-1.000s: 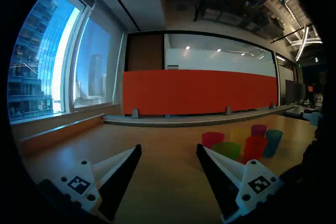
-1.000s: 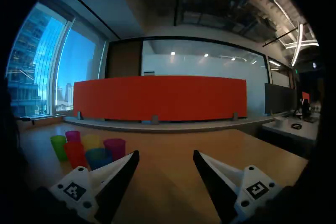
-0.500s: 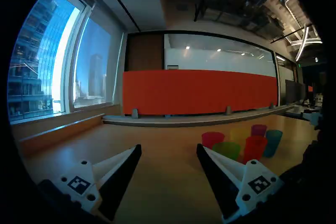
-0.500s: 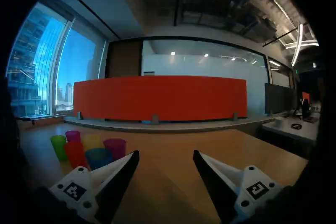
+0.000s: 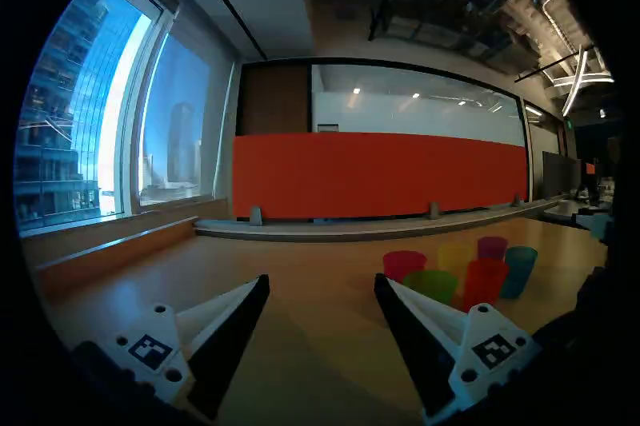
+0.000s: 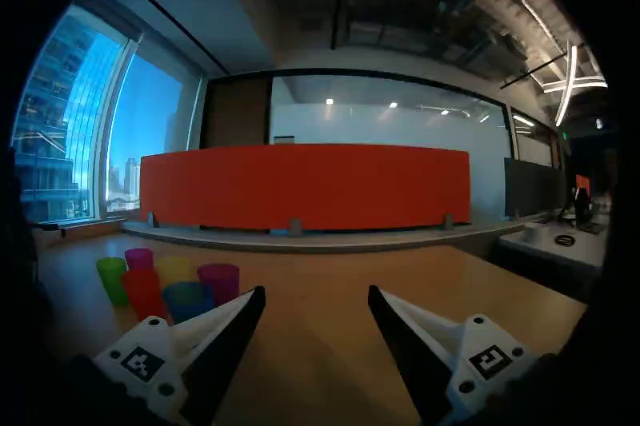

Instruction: Pour water

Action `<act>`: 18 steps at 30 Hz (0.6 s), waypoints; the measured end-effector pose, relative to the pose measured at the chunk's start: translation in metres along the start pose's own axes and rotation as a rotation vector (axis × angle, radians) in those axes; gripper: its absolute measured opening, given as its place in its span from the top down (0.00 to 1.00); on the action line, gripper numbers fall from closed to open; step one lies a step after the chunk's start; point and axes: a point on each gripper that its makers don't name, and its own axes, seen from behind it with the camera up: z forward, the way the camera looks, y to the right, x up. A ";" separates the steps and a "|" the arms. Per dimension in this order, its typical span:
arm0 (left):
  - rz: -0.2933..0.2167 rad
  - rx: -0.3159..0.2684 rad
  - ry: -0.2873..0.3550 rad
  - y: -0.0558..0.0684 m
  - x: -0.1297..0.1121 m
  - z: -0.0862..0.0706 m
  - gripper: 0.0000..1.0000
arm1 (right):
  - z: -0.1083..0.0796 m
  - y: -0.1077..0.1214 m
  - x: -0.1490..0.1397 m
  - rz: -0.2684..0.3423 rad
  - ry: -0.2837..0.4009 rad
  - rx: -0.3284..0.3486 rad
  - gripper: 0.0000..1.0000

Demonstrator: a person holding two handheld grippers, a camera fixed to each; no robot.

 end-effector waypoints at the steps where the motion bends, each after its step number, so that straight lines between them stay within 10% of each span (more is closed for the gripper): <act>1: 0.000 -0.003 -0.001 0.001 0.000 0.000 0.02 | 0.000 0.000 0.000 0.000 0.000 -0.001 0.01; 18: -0.020 -0.048 -0.034 0.008 0.039 0.007 0.02 | 0.000 0.000 0.046 -0.017 -0.050 0.013 0.01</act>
